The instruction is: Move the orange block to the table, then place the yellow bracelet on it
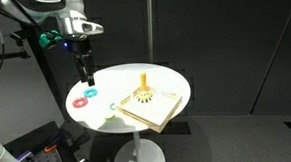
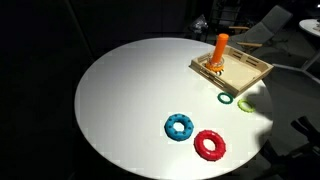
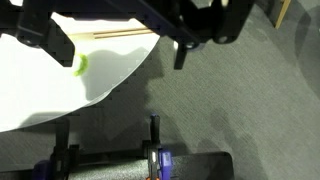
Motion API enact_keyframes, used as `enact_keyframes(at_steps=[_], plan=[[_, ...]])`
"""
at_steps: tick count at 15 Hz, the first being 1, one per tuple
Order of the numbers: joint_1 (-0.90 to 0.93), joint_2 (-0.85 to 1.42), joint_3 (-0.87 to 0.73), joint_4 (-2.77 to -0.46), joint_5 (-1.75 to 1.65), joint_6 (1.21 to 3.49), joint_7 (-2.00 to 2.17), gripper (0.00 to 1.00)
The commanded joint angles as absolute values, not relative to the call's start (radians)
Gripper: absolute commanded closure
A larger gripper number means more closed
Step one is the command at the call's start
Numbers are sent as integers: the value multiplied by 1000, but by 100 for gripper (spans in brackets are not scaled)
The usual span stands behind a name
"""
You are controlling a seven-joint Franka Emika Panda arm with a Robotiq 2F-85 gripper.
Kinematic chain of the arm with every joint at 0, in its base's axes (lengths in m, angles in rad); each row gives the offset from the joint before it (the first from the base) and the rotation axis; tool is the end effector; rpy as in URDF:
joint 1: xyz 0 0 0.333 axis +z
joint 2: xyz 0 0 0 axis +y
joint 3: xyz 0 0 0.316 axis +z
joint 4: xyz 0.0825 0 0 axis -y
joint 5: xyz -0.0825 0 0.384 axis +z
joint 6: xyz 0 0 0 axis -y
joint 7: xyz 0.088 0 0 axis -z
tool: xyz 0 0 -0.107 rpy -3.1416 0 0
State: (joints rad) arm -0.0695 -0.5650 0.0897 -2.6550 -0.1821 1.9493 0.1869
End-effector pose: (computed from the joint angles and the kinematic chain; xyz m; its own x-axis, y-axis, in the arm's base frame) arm 0.3477 -0.0063 0.4077 0.9871 -0.1162 -0.1098 -0.0887 -0.9695 0.2285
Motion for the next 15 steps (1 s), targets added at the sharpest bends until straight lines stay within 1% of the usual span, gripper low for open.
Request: enact_keyframes(at_steps=[1,6,7,14,15], plan=[[-87,-432,61,-2580,-179,2037,228,0],[-86,-318,39,-2529,-179,2140,236,0],[-78,-361,36,-2571,-178,2130,216,0],[-82,-309,36,-2537,-184,2143,240,0],[-85,-292,35,-2530,-175,2176,261,0]])
